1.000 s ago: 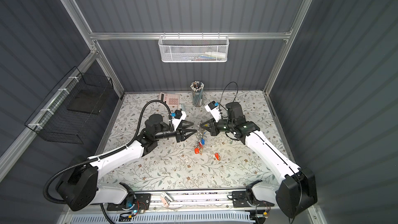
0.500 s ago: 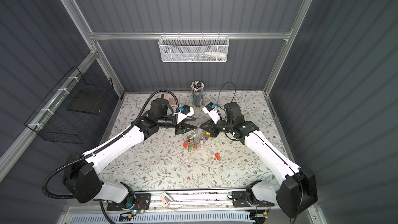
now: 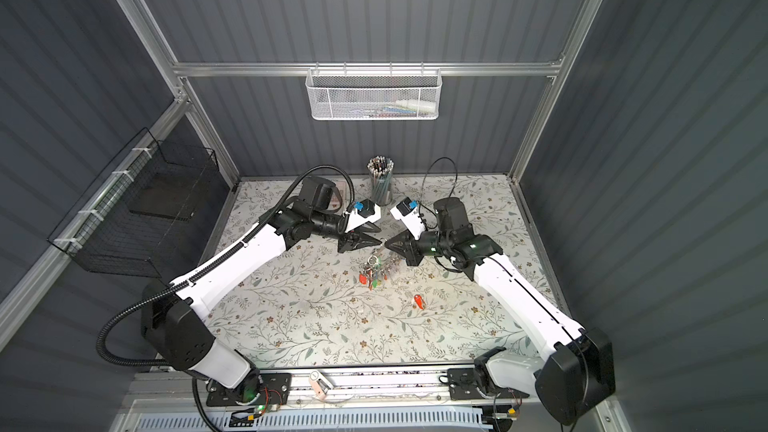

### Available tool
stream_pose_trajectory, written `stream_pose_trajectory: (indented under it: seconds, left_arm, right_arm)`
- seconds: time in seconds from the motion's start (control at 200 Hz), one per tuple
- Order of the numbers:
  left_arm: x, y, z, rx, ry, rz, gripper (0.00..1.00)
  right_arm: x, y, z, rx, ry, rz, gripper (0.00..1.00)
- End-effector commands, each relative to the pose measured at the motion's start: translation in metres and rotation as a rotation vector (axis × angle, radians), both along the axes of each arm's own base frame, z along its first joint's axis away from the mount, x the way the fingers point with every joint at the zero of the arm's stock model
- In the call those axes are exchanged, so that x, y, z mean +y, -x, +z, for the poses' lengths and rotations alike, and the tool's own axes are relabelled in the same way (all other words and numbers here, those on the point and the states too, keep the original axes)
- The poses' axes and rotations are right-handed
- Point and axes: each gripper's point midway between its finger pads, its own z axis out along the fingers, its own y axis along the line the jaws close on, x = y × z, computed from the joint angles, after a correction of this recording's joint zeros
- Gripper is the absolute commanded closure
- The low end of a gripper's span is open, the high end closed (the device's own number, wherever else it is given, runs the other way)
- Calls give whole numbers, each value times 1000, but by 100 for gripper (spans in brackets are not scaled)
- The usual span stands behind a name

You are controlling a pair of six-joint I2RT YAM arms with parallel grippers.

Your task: Put the keys on the keyring

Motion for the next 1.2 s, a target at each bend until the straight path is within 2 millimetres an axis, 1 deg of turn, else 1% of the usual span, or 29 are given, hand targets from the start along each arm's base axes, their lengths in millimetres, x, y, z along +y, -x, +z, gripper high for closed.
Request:
stream_pose_trajectory:
  seconds: [0.0,0.175,0.45,0.535,0.7,0.8,0.85,1.001,1.071,1.161,1.176,1.196]
  left_arm:
    - [1,2,2,16,-11,-29,66]
    - [0,3,2,30,-19,-47,70]
    - [-3,5,3,58,-17,-73,73]
    - [-4,5,3,63,-16,-79,76]
    - [-4,4,1,79,-30,-81,86]
    - [-4,5,1,80,-31,-82,94]
    - [-4,5,0,85,-34,-81,100]
    - [-3,9,0,102,-32,-90,100]
    - [-3,13,7,118,-9,-98,100]
    - [-4,11,17,113,43,-58,100]
    - [-4,11,16,117,48,-50,100]
    - [-4,10,19,112,64,-43,100]
  right_arm:
    - [4,2,20,-72,-42,35,100]
    - [6,4,23,-76,-50,48,100]
    - [6,6,24,-73,-55,59,100]
    - [6,6,24,-72,-55,59,100]
    - [6,6,24,-74,-53,59,100]
    - [6,6,24,-74,-52,60,100]
    - [6,5,24,-75,-52,59,100]
    - [6,3,23,-71,-52,53,100]
    - [6,3,24,-74,-54,50,100]
    - [4,1,27,-73,-59,31,100]
    - [3,0,27,-73,-61,29,100]
    - [3,0,29,-71,-65,25,96]
